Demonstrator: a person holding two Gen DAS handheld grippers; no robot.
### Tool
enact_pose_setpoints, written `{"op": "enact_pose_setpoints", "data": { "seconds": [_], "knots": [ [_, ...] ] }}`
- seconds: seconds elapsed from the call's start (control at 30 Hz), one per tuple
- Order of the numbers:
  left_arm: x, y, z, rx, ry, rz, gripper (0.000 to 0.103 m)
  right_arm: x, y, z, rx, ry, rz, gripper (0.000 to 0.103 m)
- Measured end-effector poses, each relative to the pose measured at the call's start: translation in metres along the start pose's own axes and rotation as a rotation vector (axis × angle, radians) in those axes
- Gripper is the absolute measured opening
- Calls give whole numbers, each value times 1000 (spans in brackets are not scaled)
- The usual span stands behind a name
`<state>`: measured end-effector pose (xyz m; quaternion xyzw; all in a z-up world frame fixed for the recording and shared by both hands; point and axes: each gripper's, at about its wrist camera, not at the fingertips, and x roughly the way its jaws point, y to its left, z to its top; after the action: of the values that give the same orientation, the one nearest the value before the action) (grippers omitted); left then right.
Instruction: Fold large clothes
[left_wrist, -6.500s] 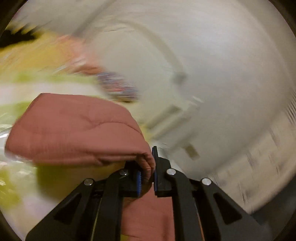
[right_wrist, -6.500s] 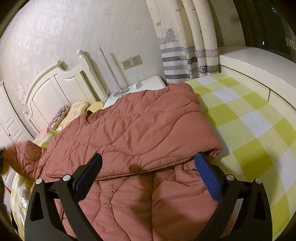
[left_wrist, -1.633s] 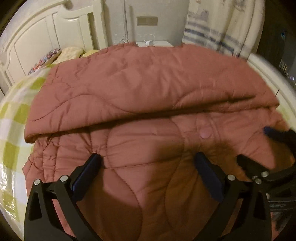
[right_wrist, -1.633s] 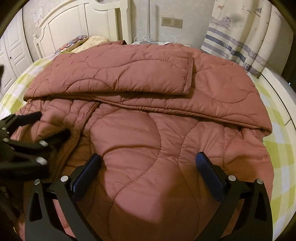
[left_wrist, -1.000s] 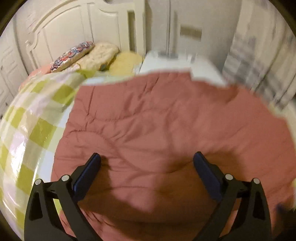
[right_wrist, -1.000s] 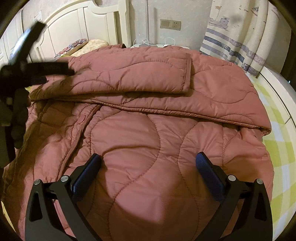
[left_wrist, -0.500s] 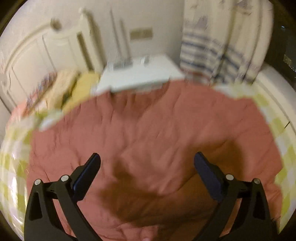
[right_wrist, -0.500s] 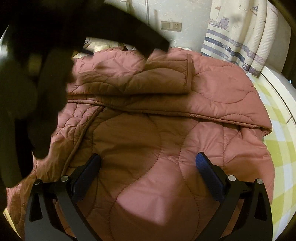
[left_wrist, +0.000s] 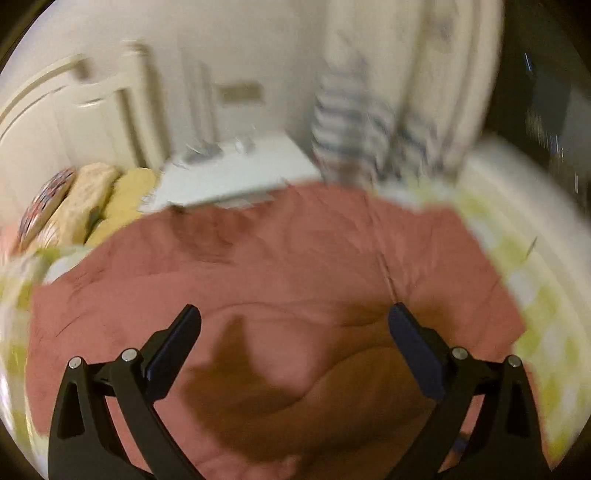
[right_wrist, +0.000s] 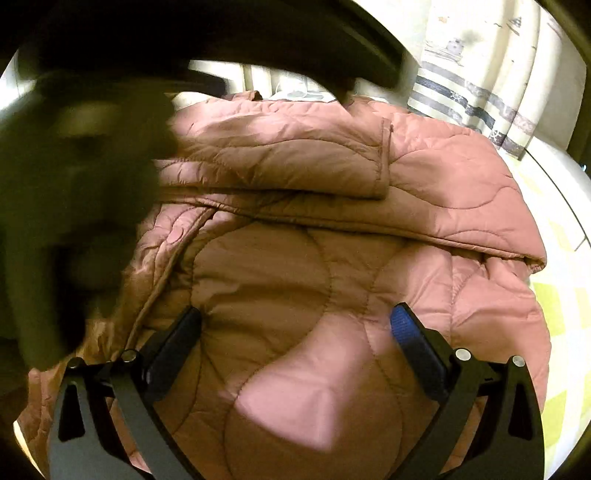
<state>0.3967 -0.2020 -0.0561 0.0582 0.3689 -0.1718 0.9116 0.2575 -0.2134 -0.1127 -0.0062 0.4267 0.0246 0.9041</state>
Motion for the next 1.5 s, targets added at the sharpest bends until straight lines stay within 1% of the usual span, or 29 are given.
{"op": "enact_pose_setpoints", "data": {
  "seconds": [0.07,0.1,0.17,0.2,0.3,0.37,0.4,0.43,0.47,0.57,0.63,0.7,0.77,0.87,0.93,1.0,1.03,1.07,1.1,1.13,1.17,1.2,1.23,1.27,1.3,1.33,1.37,1.43,1.5],
  "knots": [
    [-36,40,-17,-91,-55,-1,101,-1,-4,0,21,-3,13,98],
    [-51,59,-28,-124,-68,16,101,-1,-6,0,24,-3,15,98],
    [-72,94,-53,-175,-52,77,101,-1,-4,0,21,-2,10,98],
    [-82,112,-70,-207,-35,105,101,-1,-4,0,19,-1,6,98],
    [-92,140,-108,-230,28,115,101,0,-3,0,19,3,1,98],
    [-80,149,-138,-196,123,145,101,1,-2,1,18,8,-13,98],
    [-71,152,-150,-189,173,142,101,1,0,0,17,10,-24,98],
    [-69,152,-153,-184,184,133,101,3,-1,1,14,14,-40,98],
    [-74,152,-151,-181,161,122,101,4,0,1,12,17,-52,98],
    [-71,158,-152,-200,173,134,101,2,2,0,9,5,-106,98],
    [-72,159,-152,-203,166,132,101,-4,-5,-1,46,-19,-150,98],
    [-75,162,-155,-215,157,120,101,-20,-25,-8,133,-68,-247,98],
    [-78,166,-158,-236,141,105,101,-28,-54,-20,268,-37,-349,98],
    [-75,166,-159,-249,132,94,101,-34,-90,-40,405,28,-336,98],
    [-74,166,-160,-249,132,98,101,-46,-105,-55,484,15,-285,98],
    [-74,163,-159,-245,136,124,101,-55,-103,-64,499,-5,-304,98],
    [-75,161,-159,-248,137,152,101,-61,-96,-66,476,-28,-304,98],
    [-83,157,-160,-264,133,211,101,-65,-84,-67,433,-52,-294,98],
    [-94,150,-161,-282,103,194,101,-70,-69,-64,370,-77,-280,98],
    [-102,143,-163,-289,73,141,101,-74,-45,-62,270,-100,-249,98],
    [-110,133,-165,-278,53,83,101,-73,-30,-60,205,-101,-219,98],
    [-114,116,-168,-223,52,62,101,-72,-11,-59,115,-94,-177,98],
    [-114,104,-170,-167,60,77,101,-67,11,-60,8,-80,-145,98],
    [-111,91,-173,-94,75,103,101,-60,30,-63,-88,-52,-144,98],
    [-102,77,-178,-8,105,133,101,-53,42,-65,-138,-23,-152,98],
    [-95,72,-181,23,133,147,101,-44,51,-69,-184,4,-172,98],
    [-91,72,-181,26,156,152,101,-44,50,-70,-177,-11,-165,98],
    [-91,86,-179,-36,163,120,101,-44,33,-68,-110,12,-116,98],
    [-94,101,-181,-90,164,111,101,-47,11,-68,-16,12,-118,98]
  ]
}}
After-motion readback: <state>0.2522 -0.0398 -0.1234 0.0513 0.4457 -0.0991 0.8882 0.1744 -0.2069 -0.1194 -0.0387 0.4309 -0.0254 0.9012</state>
